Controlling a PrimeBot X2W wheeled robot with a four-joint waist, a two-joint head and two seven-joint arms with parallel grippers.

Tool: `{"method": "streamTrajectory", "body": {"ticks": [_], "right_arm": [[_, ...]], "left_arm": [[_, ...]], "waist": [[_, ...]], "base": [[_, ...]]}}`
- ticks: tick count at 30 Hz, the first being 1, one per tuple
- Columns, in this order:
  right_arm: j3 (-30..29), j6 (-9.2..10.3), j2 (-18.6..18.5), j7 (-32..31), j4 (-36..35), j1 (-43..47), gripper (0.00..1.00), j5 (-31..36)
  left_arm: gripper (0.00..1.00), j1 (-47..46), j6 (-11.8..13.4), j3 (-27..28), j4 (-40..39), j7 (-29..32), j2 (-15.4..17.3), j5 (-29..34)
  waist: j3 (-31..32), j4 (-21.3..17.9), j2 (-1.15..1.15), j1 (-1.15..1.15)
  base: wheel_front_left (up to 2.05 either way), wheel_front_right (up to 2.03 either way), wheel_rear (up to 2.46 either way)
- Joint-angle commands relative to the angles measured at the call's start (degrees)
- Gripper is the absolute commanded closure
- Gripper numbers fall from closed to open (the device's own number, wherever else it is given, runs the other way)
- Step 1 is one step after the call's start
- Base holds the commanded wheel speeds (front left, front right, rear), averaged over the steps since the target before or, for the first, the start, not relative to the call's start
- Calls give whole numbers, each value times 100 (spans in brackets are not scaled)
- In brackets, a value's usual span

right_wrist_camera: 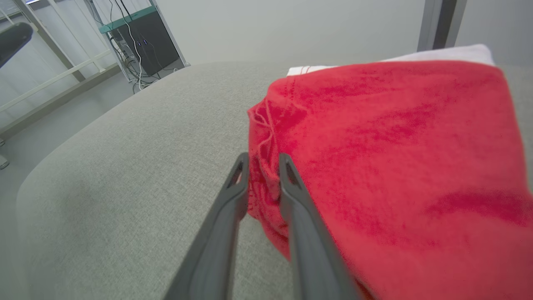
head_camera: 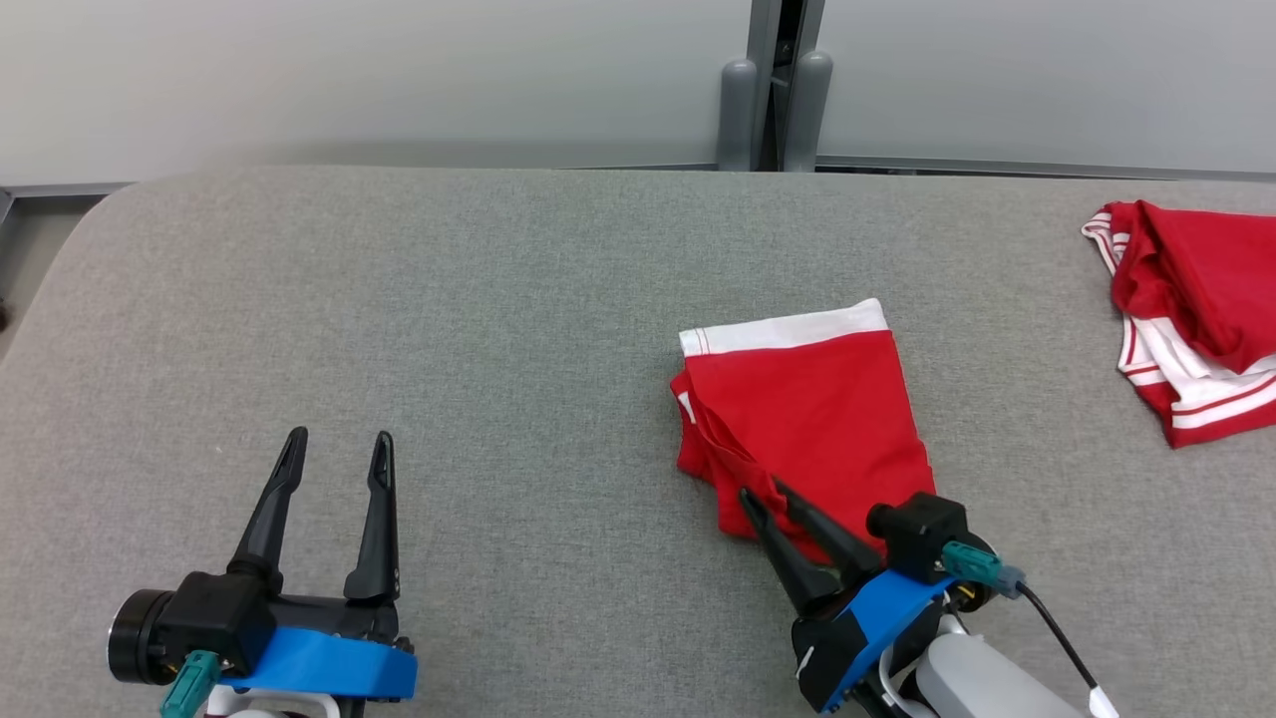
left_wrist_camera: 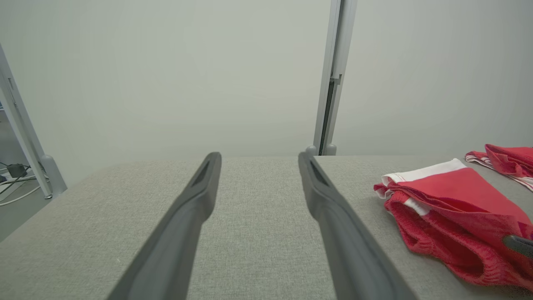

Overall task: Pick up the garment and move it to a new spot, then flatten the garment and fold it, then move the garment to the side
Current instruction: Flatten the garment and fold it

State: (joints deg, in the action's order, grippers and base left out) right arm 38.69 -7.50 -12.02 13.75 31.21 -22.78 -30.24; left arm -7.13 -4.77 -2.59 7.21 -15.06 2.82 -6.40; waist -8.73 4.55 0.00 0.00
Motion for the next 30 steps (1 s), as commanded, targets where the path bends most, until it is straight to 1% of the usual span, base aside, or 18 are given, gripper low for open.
{"method": "streamTrajectory", "body": {"ticks": [1,4,6,11,17,23,28,30], "right_arm": [[-60,3,15,56,-57,107,0,49],[-298,3,-29,120,-205,137,0,267],[-564,3,-7,140,-347,230,0,351],[-1537,3,47,133,-1078,545,0,883],[-2618,3,279,132,-1739,1116,0,1518],[-3302,3,536,133,-2114,1612,0,1888],[-3672,3,704,133,-2291,1935,0,2054],[-3725,3,731,133,-2314,1988,0,2071]], "left_arm": [[0,61,-19,9,10,-13,19,40],[0,97,-26,25,22,-13,19,51],[0,116,-27,31,28,-13,19,51],[0,165,-37,63,50,-13,19,86],[0,261,-30,145,80,-13,20,136],[0,420,-22,270,50,-13,20,186],[0,548,-5,389,63,-13,20,232],[0,573,3,414,58,-13,20,239]], "waist": [[29,-28,0,0],[91,-90,0,0],[141,-145,0,0],[272,-311,0,0],[450,-510,0,0],[598,-669,0,0],[688,-734,0,0],[704,-741,0,0]], "base": [[0,0,0],[0,0,0],[0,0,0],[0,0,0],[0,0,0],[0,0,0],[0,0,0],[0,0,0]]}}
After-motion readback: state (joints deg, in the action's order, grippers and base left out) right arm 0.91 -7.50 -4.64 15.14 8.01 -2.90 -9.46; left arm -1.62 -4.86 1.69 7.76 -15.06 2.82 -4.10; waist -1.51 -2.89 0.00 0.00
